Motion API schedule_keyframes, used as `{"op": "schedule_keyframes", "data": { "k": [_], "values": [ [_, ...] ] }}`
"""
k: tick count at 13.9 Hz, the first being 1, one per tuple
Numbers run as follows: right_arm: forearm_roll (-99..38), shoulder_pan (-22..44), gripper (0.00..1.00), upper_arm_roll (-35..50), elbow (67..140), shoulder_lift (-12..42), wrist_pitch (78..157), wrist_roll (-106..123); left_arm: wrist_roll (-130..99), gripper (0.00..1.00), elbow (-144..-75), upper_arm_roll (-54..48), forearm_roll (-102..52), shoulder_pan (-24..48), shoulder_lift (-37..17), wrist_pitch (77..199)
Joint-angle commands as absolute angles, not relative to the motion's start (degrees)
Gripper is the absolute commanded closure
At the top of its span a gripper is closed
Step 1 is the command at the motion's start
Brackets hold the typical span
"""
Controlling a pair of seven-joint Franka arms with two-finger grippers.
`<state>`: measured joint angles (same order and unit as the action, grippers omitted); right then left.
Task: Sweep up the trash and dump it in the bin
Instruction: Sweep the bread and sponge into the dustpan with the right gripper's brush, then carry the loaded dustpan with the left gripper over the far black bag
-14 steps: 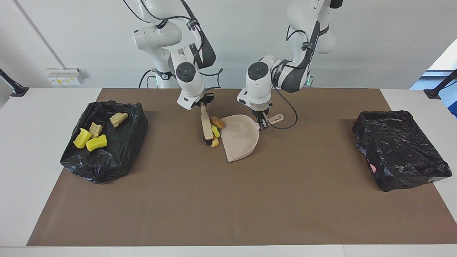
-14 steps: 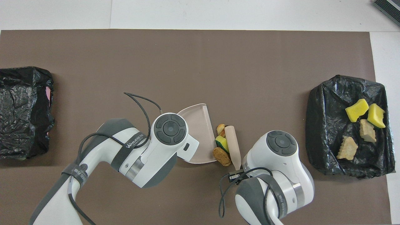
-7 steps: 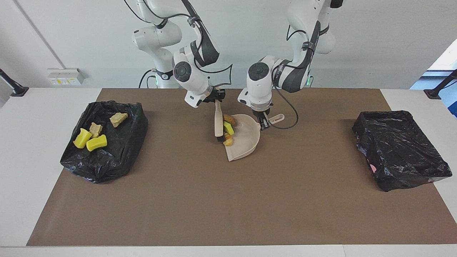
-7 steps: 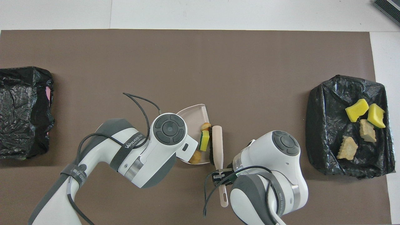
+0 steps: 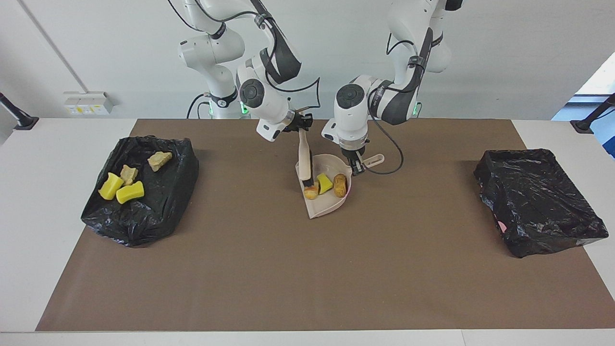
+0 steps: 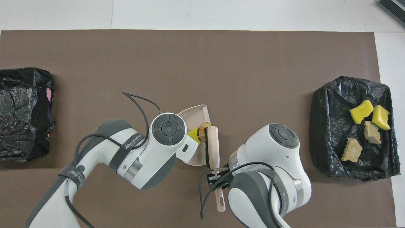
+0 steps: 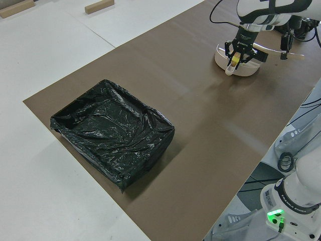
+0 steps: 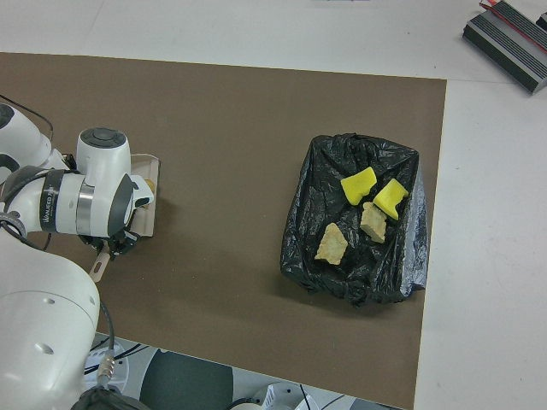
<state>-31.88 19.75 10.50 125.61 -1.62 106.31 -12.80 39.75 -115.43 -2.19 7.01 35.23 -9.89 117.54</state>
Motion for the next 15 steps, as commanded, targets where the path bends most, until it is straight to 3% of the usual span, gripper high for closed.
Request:
{"op": "schedule_keyframes", "data": {
  "k": [1,11,15],
  "values": [
    [-24.64,18.63,1.00,10.37,121.65,-2.63,100.04,-15.20,43.32,1.00,-116.72,-2.20,7.73,34.28,-8.79,118.92],
    [-16.52,16.61,1.00,11.07,124.00,-11.59,93.78,-27.77,58.97,1.00,-110.57,-1.50,7.73,27.69,-10.02,121.12],
    [-18.54,21.09,1.00,11.25,128.93,-14.94,96.32,-31.72,64.33,1.00,-108.90,-0.97,8.69,24.44,-9.32,121.54]
  ]
}}
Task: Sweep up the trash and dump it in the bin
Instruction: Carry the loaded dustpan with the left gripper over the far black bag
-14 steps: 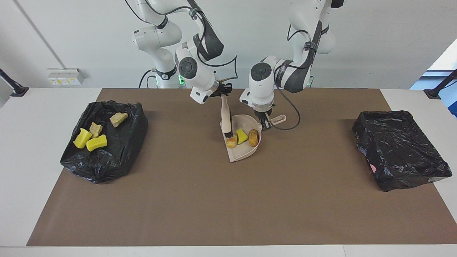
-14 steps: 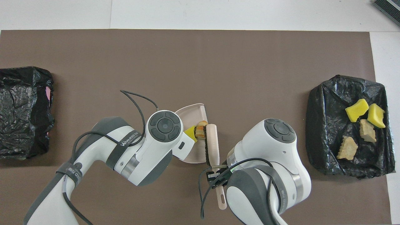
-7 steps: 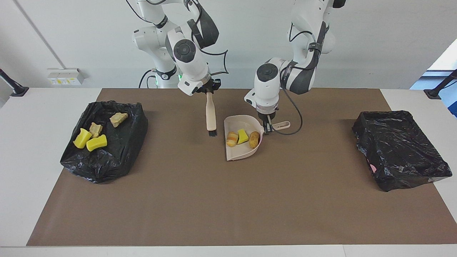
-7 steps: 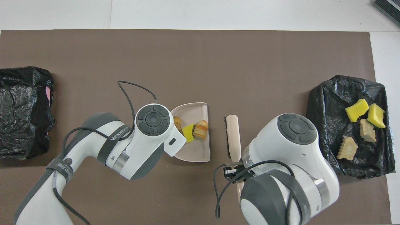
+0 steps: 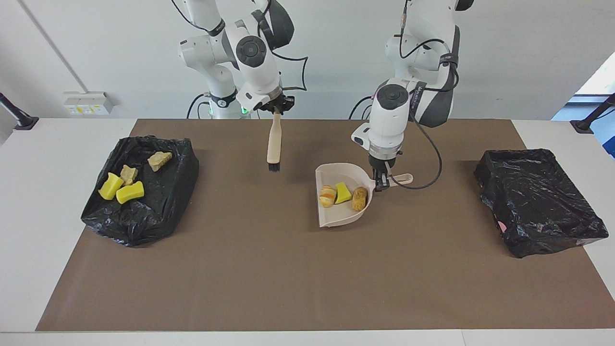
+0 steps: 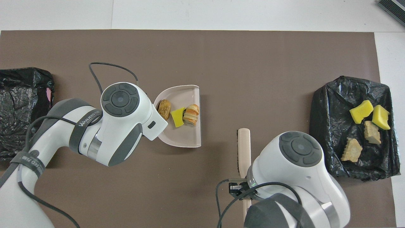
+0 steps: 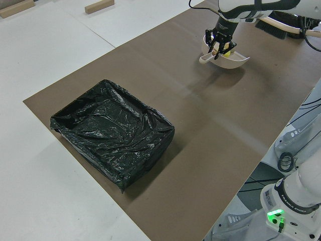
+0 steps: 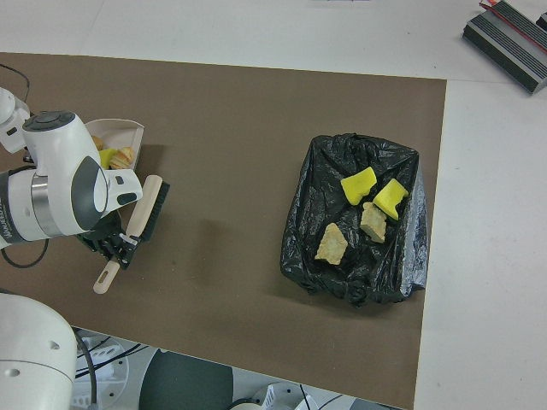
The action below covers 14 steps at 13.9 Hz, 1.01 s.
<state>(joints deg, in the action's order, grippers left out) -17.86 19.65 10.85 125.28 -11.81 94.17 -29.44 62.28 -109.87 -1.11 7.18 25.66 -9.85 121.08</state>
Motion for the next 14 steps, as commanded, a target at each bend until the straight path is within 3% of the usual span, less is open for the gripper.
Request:
{"op": "schedule_keyframes", "data": {
  "k": [1,5,10,14],
  "values": [
    [-19.76,21.62,1.00,11.25,129.46,-14.94,97.63,-32.51,64.51,1.00,-106.90,0.77,9.66,24.17,-9.32,121.29],
    [-21.27,27.23,1.00,11.25,131.48,-12.93,104.13,-36.99,64.87,1.00,-105.91,1.76,9.67,22.50,-7.04,117.96],
    [-21.36,30.06,1.00,11.25,133.41,-12.22,108.28,-39.64,69.08,1.00,-105.38,2.46,9.41,12.50,-2.91,114.43],
    [-21.36,30.93,1.00,11.25,134.38,-11.61,109.33,-38.67,73.19,1.00,-102.57,2.64,9.14,3.89,-2.81,112.68]
  ]
}}
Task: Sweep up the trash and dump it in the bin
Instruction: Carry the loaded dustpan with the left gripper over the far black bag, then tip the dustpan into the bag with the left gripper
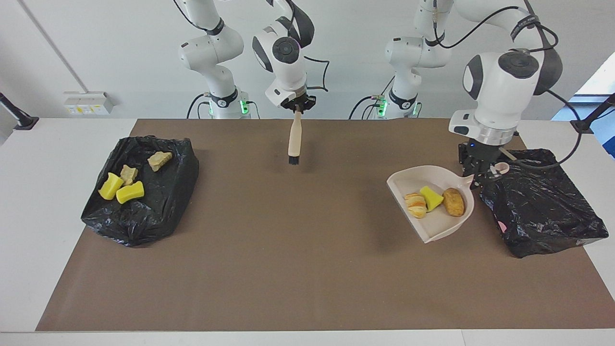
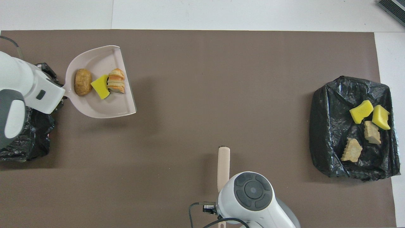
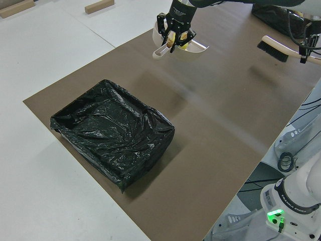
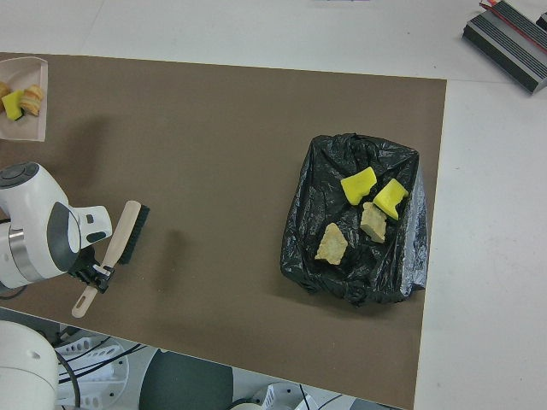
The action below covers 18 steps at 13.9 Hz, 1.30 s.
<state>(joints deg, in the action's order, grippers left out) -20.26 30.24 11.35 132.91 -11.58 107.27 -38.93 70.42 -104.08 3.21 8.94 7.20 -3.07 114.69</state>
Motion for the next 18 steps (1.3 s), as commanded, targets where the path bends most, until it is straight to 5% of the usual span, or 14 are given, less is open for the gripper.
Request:
{"op": "schedule_keyframes", "data": {
  "k": [1,12,18],
  "values": [
    [-21.36,32.24,1.00,11.25,135.08,-11.08,110.64,-38.67,75.47,1.00,-102.05,2.64,9.14,2.21,-2.99,112.76],
    [-24.08,35.49,1.00,11.25,139.04,-7.92,118.55,-36.30,89.99,1.00,-92.21,2.99,9.22,-20.73,-7.99,111.71],
    [-23.29,37.09,1.00,11.25,139.39,-6.59,119.53,-35.25,91.41,1.00,-90.52,2.73,29.59,-21.01,-10.98,112.41]
  ]
}}
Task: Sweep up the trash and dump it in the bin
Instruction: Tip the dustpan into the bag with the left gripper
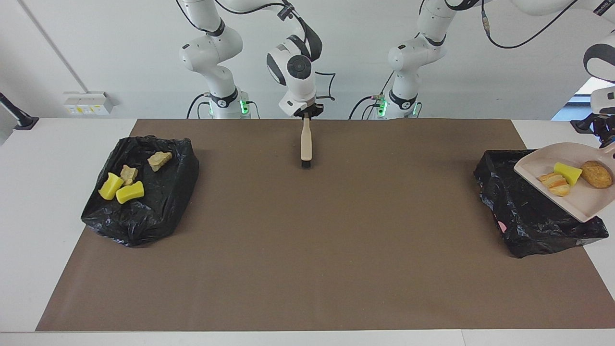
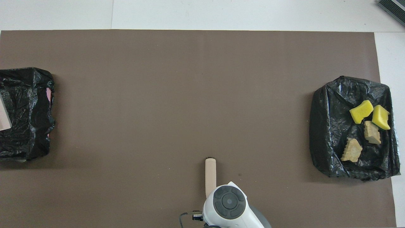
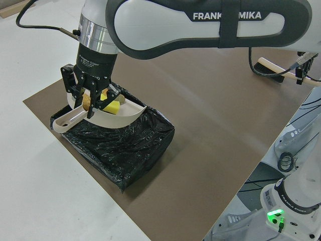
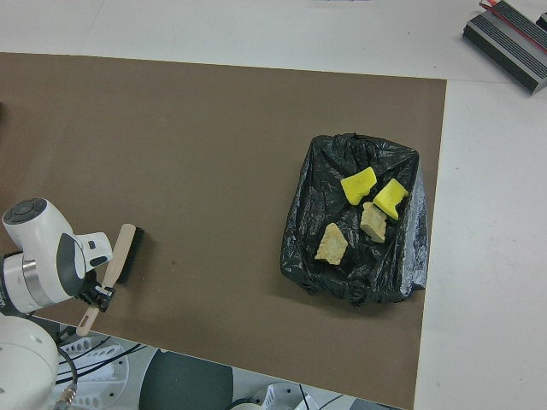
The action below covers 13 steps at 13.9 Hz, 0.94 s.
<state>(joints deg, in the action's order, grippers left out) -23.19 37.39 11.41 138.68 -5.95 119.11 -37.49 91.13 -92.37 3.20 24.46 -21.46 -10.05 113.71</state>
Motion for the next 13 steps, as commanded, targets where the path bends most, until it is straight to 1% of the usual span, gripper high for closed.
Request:
{"op": "schedule_keyframes", "data": {
  "k": [1,5,6,8,9,13],
  "values": [
    [-23.29,37.09,1.00,11.25,139.83,-6.77,119.53,-35.16,91.23,1.00,-90.79,2.72,32.32,-20.92,-11.07,112.41],
    [-22.77,37.09,1.00,11.16,140.88,-7.12,119.62,-34.37,91.23,1.00,-92.37,2.46,43.23,-19.34,-12.04,111.89],
    [-22.24,37.09,1.00,11.16,140.89,-7.29,119.53,-34.28,91.32,1.00,-92.55,2.46,43.85,-19.16,-11.78,111.62],
    [-22.24,37.09,1.00,11.25,141.68,-7.47,120.32,-34.36,91.32,1.00,-95.52,2.46,49.28,-16.28,-10.38,111.97],
    [-22.15,37.09,1.00,11.25,141.77,-7.30,120.41,-34.10,91.32,1.00,-95.54,2.55,50.87,-15.30,-10.20,111.62],
    [-22.15,37.09,1.00,11.25,141.86,-6.68,121.11,-33.93,91.41,1.00,-94.92,2.55,56.16,-15.29,-10.37,111.71]
  ]
}}
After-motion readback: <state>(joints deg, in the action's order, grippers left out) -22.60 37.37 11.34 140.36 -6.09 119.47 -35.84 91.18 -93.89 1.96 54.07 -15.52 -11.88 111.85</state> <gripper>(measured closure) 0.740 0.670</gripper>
